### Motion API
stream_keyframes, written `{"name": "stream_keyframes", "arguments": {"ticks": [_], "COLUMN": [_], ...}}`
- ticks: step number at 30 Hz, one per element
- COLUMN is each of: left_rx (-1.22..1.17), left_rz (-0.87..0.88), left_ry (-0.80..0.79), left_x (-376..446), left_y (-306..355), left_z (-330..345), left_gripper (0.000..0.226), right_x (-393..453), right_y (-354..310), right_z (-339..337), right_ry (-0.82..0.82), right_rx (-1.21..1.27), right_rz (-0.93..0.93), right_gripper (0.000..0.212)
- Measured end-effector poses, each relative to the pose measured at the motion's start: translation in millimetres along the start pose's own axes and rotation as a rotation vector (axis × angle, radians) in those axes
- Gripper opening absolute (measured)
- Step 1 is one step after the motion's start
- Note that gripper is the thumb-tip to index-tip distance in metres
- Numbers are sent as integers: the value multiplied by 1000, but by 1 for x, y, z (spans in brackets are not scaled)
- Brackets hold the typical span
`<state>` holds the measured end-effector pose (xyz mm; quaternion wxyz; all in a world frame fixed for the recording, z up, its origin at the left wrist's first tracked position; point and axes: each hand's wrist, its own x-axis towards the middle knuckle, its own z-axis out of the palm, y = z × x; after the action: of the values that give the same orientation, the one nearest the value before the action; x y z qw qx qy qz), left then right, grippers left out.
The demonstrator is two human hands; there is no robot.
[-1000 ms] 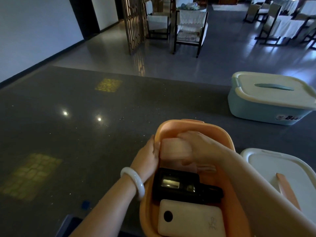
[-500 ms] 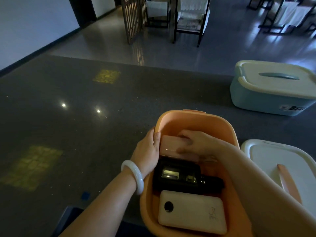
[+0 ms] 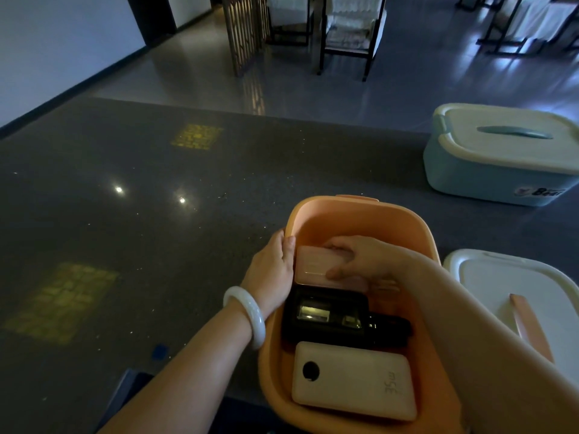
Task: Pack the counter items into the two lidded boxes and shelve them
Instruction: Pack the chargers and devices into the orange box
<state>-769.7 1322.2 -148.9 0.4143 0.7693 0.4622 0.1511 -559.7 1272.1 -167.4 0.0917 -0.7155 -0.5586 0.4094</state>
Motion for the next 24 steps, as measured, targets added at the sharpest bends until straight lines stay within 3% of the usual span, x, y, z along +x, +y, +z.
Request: {"name": "stream_keyframes", "arguments": {"ticks": [14,24], "left_rx": [-12,65], "left_rz": [33,-11], "left_ry": [22,3], "left_x": [-1,-1], "left_y": [2,2], "left_z": [-1,-2], "left_gripper": [31,58], "right_x": [-4,-5], "right_y": [-6,-15], "right_z": [-3,5], "right_ry": [-30,6], "right_rx": [8,0], "right_rz": [8,6], "right_gripper": [60,52]}}
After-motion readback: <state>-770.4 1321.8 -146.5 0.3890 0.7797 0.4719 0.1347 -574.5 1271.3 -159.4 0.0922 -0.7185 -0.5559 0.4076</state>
